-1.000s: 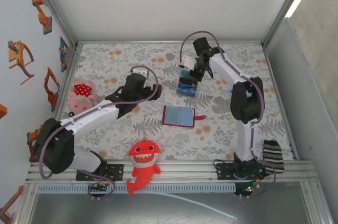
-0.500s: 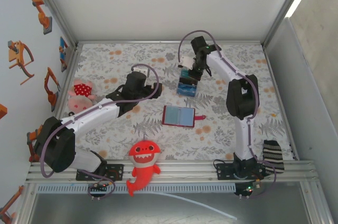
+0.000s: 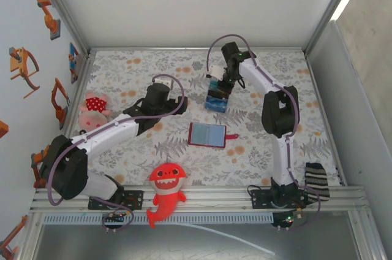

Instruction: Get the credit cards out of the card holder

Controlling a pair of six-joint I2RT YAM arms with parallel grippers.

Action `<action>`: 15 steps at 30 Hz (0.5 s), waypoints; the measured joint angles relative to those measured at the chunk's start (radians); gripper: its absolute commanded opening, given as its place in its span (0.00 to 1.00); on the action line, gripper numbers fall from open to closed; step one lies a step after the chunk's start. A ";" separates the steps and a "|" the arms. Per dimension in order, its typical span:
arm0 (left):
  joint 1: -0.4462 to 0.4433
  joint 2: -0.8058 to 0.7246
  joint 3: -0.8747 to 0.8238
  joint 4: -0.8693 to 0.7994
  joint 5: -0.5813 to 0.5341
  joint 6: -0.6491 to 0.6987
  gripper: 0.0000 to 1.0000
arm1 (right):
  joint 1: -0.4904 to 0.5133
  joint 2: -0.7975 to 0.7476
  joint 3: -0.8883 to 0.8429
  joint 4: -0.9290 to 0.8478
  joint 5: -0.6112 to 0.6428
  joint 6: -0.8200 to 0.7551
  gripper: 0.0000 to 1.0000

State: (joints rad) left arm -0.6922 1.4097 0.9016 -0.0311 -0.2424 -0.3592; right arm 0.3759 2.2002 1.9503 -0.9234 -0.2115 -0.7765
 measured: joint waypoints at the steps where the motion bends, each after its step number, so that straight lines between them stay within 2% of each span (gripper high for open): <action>1: 0.000 0.000 0.000 0.000 0.000 0.001 0.97 | 0.000 0.003 0.008 -0.008 -0.007 0.007 0.00; 9: 0.000 0.000 0.000 0.000 0.000 0.002 0.97 | 0.001 0.035 0.055 -0.034 -0.013 0.040 0.00; 15: 0.000 0.000 0.000 0.000 0.001 0.001 0.97 | 0.003 0.038 0.066 -0.042 0.012 0.047 0.04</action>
State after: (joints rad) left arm -0.6922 1.4097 0.9016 -0.0307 -0.2417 -0.3580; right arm 0.3790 2.2383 2.0163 -0.9653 -0.1997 -0.7296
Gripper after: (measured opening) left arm 0.970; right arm 0.038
